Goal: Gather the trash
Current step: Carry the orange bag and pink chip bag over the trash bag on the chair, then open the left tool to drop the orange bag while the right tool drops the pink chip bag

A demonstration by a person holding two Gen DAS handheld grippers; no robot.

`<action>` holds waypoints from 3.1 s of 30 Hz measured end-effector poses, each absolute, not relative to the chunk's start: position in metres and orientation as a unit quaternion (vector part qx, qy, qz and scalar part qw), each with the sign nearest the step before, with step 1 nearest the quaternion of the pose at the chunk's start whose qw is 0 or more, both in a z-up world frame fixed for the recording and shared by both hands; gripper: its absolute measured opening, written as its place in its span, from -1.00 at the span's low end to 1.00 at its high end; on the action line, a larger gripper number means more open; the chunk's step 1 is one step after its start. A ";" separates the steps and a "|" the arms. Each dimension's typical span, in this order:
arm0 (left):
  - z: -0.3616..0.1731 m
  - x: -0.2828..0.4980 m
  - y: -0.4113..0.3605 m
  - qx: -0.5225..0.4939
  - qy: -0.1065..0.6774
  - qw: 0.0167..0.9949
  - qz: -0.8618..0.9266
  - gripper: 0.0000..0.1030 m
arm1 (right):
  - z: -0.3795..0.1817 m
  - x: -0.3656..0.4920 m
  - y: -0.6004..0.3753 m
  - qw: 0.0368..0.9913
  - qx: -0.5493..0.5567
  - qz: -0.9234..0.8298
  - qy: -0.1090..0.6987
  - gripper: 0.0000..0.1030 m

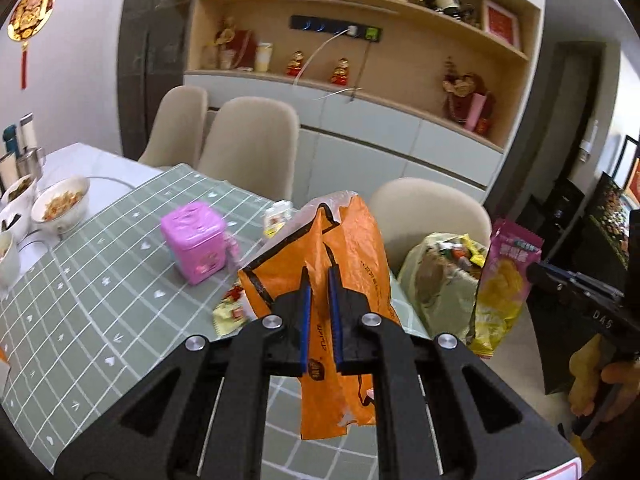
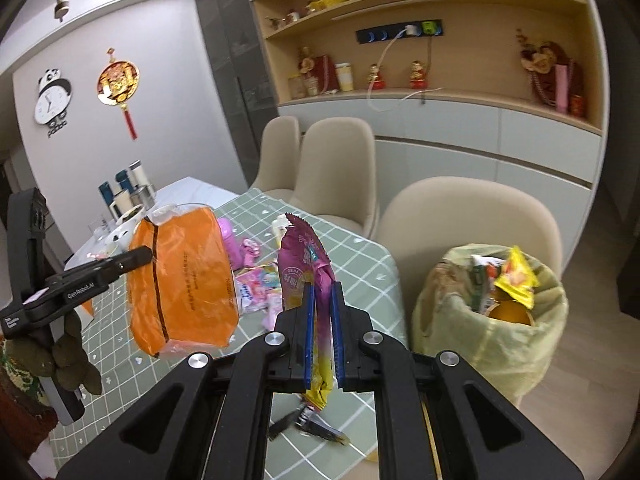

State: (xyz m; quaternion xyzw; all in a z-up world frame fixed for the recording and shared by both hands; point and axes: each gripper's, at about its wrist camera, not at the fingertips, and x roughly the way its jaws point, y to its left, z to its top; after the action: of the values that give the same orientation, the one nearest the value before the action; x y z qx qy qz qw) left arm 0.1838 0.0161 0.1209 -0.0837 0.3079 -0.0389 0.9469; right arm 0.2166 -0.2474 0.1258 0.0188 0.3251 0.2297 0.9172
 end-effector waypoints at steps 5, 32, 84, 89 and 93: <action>0.129 0.195 -0.012 -0.080 0.299 0.948 -0.068 -0.85 | 0.128 0.225 -0.280 0.924 0.016 0.212 0.319 -0.82; 0.067 0.417 -0.259 -0.019 0.338 0.921 -0.190 -0.85 | 0.103 0.354 -0.525 0.944 0.088 0.090 0.306 -0.82; 0.013 0.315 -0.114 -0.158 0.459 0.870 -0.085 -0.11 | -0.001 0.397 -0.405 0.896 0.077 0.153 0.410 -0.22; 0.012 0.292 -0.093 -0.152 0.449 0.878 -0.066 -0.09 | 0.020 0.372 -0.402 0.907 0.069 0.145 0.389 -0.22; 0.010 0.271 -0.064 -0.153 0.441 0.883 -0.045 -0.09 | 0.032 0.348 -0.390 0.913 0.058 0.148 0.376 -0.22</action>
State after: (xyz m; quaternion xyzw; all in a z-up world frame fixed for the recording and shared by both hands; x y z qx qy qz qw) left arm 0.2708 -0.0641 0.0104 -0.1533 0.4409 -0.0450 0.8832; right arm 0.3475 -0.3902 0.0319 0.0578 0.3757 0.1475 0.9131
